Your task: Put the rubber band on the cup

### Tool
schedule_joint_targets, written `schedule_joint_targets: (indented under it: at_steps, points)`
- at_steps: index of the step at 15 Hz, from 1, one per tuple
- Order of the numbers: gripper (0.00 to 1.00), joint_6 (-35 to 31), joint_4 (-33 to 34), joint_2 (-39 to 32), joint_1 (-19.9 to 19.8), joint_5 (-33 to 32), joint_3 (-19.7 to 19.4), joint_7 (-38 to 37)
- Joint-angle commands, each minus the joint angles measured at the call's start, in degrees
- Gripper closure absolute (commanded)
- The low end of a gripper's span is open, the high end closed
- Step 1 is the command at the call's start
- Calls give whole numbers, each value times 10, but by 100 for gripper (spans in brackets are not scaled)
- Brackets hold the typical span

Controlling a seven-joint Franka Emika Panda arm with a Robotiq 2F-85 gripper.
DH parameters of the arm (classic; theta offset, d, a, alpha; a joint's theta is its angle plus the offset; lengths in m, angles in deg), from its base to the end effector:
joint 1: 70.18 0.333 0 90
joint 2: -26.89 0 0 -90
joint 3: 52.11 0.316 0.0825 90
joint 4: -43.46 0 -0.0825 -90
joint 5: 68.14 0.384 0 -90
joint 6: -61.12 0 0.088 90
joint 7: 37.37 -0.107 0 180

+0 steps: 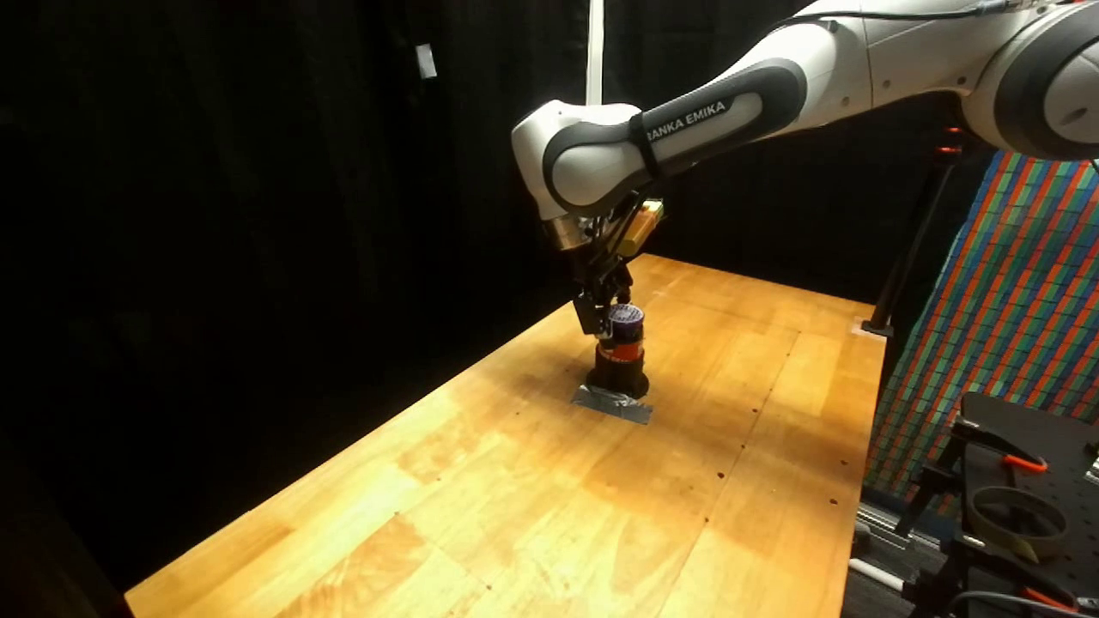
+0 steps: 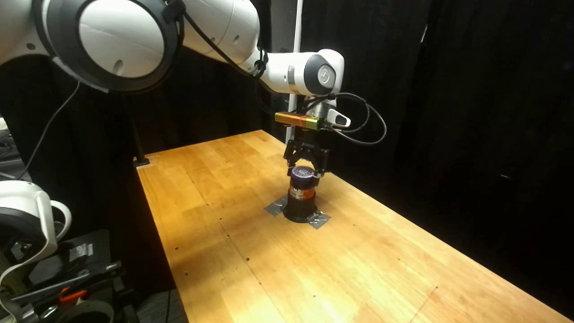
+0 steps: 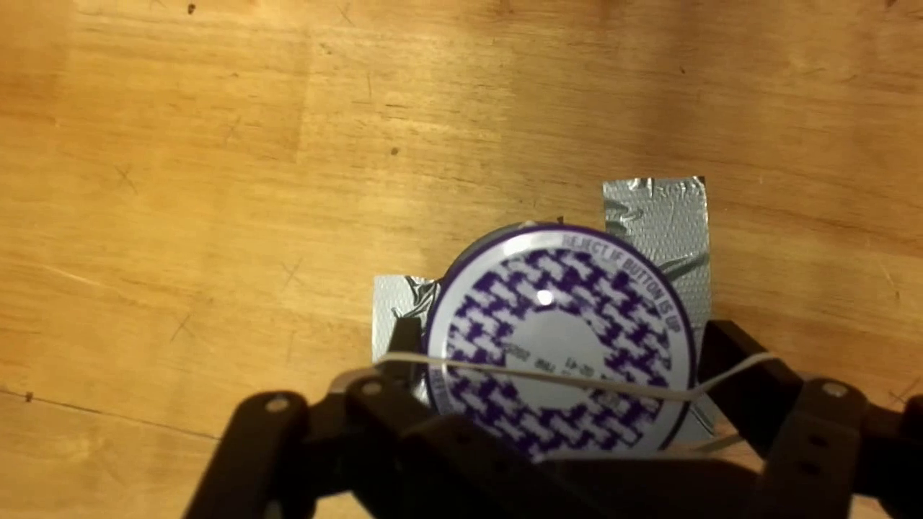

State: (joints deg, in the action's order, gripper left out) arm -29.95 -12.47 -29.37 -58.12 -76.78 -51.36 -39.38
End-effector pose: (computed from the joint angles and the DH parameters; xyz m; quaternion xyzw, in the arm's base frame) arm 0.7250 0.1452 0.2407 0.9751 0.1056 -0.1726 0.0909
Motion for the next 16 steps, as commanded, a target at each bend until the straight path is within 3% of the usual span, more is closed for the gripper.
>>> schedule_joint_targets:
  at_steps: [1, 4, 16]
  points:
    - [0, -24, -44, 31, 0, 1, 5, 5]
    - [0, -91, -146, 92, -5, 5, 11, 5]
    - [0, -303, -449, 263, -20, 12, 18, -17]
